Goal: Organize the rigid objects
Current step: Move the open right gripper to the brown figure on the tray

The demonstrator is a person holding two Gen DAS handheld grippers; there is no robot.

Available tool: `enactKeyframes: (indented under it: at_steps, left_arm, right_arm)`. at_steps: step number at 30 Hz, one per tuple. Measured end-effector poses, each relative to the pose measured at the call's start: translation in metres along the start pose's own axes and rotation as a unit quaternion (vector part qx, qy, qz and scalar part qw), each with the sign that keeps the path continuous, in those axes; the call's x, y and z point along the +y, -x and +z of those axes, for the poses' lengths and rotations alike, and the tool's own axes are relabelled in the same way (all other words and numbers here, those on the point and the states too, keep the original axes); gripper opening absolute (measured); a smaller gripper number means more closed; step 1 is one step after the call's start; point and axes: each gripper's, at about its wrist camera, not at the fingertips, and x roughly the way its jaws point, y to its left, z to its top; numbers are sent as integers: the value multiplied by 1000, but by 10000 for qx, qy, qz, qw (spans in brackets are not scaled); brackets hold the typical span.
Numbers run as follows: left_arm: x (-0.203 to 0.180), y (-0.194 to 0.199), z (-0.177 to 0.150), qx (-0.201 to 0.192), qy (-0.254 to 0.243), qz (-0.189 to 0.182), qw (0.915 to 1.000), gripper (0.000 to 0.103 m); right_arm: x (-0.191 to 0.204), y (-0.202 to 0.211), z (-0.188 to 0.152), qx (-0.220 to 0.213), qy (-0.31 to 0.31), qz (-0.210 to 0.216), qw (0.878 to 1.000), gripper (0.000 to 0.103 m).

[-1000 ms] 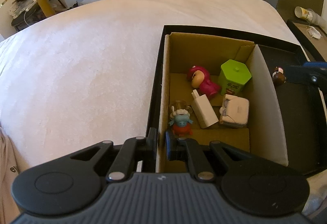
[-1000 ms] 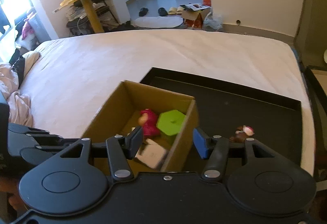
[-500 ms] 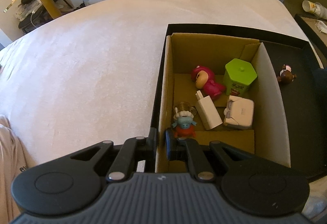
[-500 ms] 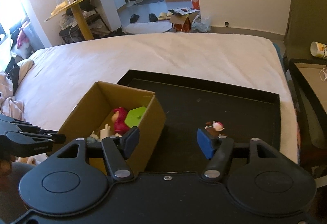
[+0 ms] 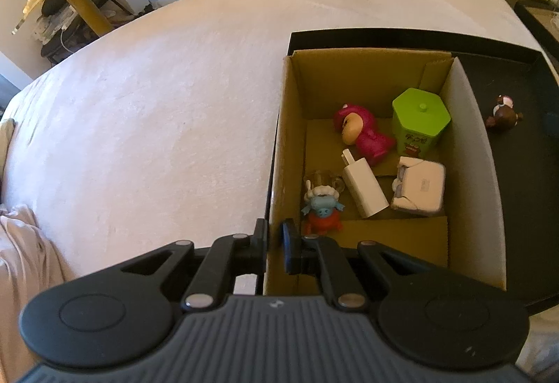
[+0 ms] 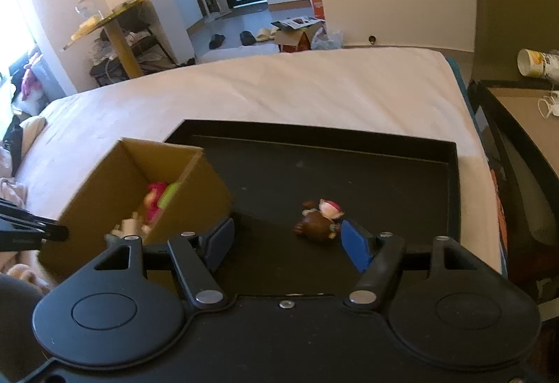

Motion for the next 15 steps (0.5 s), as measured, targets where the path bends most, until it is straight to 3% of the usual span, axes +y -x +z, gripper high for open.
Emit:
enactKeyframes:
  at_steps: [15]
  left_arm:
    - [-9, -3, 5, 148, -251, 276, 9992, 9]
  right_arm:
    - [-17, -52, -4, 78, -67, 22, 9999, 68]
